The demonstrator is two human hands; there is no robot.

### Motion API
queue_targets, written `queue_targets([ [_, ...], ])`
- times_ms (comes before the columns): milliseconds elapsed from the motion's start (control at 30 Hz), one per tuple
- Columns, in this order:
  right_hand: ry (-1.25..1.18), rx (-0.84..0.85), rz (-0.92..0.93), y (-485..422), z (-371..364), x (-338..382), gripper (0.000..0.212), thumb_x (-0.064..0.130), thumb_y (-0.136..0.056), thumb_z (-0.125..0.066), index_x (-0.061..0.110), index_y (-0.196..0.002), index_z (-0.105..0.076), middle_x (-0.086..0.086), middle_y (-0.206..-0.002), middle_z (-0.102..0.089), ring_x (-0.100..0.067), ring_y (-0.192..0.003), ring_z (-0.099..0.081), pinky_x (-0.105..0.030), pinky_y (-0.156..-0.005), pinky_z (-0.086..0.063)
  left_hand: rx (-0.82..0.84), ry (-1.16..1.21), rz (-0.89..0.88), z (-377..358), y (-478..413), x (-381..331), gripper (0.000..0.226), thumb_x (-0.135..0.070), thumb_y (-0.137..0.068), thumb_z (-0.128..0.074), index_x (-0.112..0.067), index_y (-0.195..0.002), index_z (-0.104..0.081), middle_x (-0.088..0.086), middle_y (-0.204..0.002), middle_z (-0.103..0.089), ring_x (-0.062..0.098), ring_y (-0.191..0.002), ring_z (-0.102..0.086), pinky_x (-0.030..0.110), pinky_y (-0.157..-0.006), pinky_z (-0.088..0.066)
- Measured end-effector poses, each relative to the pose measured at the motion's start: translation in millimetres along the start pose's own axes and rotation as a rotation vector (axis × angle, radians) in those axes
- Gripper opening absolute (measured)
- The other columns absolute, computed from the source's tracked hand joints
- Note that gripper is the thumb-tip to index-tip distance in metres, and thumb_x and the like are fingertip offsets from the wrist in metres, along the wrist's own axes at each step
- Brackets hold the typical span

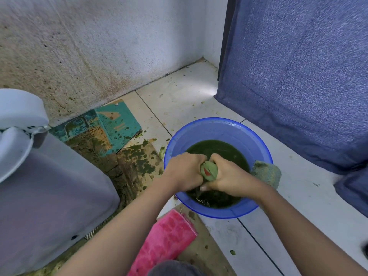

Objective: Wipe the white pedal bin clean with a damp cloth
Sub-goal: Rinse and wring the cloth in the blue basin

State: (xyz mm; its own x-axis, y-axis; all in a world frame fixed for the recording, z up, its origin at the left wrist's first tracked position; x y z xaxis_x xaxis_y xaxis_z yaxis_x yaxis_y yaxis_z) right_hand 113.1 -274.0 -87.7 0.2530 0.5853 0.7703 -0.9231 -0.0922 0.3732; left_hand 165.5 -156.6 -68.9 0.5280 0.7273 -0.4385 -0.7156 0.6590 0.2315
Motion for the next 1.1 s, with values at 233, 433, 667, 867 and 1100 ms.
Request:
queue_targets([
  [233, -0.903, 0.261, -0.099, 20, -6, 0, 0.046, 0.043, -0.097, -0.051, 0.006, -0.125, -0.057, -0.018, -0.11, -0.07, -0.032, -0.09, -0.067, -0.043, -0.078, -0.06, -0.287, -0.32, -0.387, 21, 2, 0, 0.032, -0.011, -0.08, -0.068, -0.015, -0.111, -0.062, 0.007, -0.096, -0.057, 0.03, -0.086, -0.056, 0.032, -0.064, -0.028],
  [433, -0.947, -0.366, -0.041, 8, 8, -13, 0.026, 0.027, -0.097, -0.056, 0.009, -0.11, -0.069, -0.01, -0.104, -0.075, -0.023, -0.095, -0.072, -0.047, -0.087, -0.058, -0.291, 1.099, 0.539, 7, 16, 27, 0.04, -0.017, -0.09, -0.065, -0.016, -0.128, -0.052, 0.0, -0.114, -0.059, 0.015, -0.095, -0.06, 0.027, -0.069, -0.048],
  [667, -0.779, -0.437, 0.109, 20, -1, -1, 0.019, 0.034, -0.091, -0.064, 0.026, -0.103, -0.076, -0.004, -0.1, -0.076, -0.022, -0.097, -0.072, -0.047, -0.09, -0.055, -0.327, 1.417, 0.531, -11, 22, -2, 0.048, -0.033, -0.075, -0.086, -0.003, -0.107, -0.068, 0.008, -0.09, -0.077, 0.015, -0.074, -0.075, 0.022, -0.06, -0.056],
  [867, -1.364, -0.446, -0.08, 21, 1, -9, 0.031, 0.03, -0.098, -0.052, 0.007, -0.113, -0.067, -0.013, -0.109, -0.073, -0.025, -0.101, -0.071, -0.037, -0.068, -0.06, -0.145, 1.73, 0.397, -7, 28, 2, 0.016, -0.008, -0.084, -0.07, -0.001, -0.097, -0.074, 0.012, -0.088, -0.078, 0.02, -0.076, -0.076, 0.029, -0.063, -0.06],
  [1100, -1.203, -0.431, -0.076, 26, 7, -15, 0.031, 0.033, -0.094, -0.057, 0.01, -0.107, -0.071, -0.011, -0.107, -0.074, -0.025, -0.102, -0.071, -0.038, -0.075, -0.061, -0.156, 1.566, 0.452, -10, 36, 19, 0.015, -0.02, -0.091, -0.069, -0.012, -0.085, -0.081, 0.009, -0.089, -0.078, 0.02, -0.076, -0.075, 0.027, -0.063, -0.059],
])
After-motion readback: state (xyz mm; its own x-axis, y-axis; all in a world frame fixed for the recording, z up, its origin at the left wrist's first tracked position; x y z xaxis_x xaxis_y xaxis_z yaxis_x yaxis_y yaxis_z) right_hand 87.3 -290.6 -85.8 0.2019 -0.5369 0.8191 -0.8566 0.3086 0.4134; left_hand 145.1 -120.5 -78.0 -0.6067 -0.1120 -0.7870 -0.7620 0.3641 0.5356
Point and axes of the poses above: each hand's wrist, its own y-axis away from the middle knuckle, its own z-axis out of the back of the hand, x = y × z, the point moved 5 cm from there along -y, towards the middle knuckle
